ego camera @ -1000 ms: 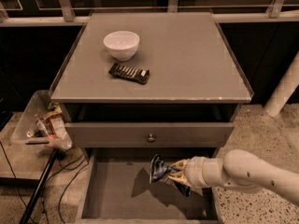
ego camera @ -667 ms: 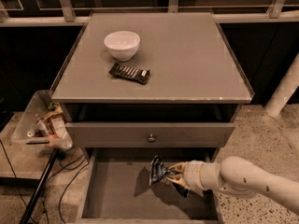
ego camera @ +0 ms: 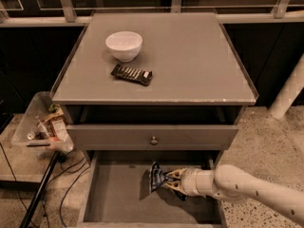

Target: Place blue chip bag into middle drawer

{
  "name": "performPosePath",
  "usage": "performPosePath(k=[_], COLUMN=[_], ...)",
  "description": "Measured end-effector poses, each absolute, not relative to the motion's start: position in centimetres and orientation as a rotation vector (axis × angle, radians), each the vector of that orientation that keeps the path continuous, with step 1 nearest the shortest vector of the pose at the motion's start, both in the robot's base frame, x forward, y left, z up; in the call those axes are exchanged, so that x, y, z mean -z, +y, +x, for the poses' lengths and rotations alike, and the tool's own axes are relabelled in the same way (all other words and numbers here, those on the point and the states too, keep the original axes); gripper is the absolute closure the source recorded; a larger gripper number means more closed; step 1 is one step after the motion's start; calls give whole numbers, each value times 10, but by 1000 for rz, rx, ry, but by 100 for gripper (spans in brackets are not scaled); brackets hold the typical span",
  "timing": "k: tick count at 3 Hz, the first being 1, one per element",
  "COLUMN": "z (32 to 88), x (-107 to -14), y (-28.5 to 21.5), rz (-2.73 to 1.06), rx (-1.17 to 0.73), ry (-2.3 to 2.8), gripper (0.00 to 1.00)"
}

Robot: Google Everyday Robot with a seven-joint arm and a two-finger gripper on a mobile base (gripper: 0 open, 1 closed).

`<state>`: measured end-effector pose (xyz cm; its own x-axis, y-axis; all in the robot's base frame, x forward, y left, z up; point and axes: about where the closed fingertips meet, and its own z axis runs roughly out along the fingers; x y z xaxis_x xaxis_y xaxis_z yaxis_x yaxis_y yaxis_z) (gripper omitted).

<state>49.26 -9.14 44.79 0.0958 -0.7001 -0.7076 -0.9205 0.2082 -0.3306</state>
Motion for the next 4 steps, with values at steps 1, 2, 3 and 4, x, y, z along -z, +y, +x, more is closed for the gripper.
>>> performPosePath(k=[1,2,3,4], z=[502,502,502,502], x=[-423,-422,-422,-422], y=[-82,-81,-81,-81], rz=[-1572,-1573,-1573,-1573], rx=[-330,-332,-332,-333], ry=[1655,1654,1654,1654], gripper=[100,82,59,35])
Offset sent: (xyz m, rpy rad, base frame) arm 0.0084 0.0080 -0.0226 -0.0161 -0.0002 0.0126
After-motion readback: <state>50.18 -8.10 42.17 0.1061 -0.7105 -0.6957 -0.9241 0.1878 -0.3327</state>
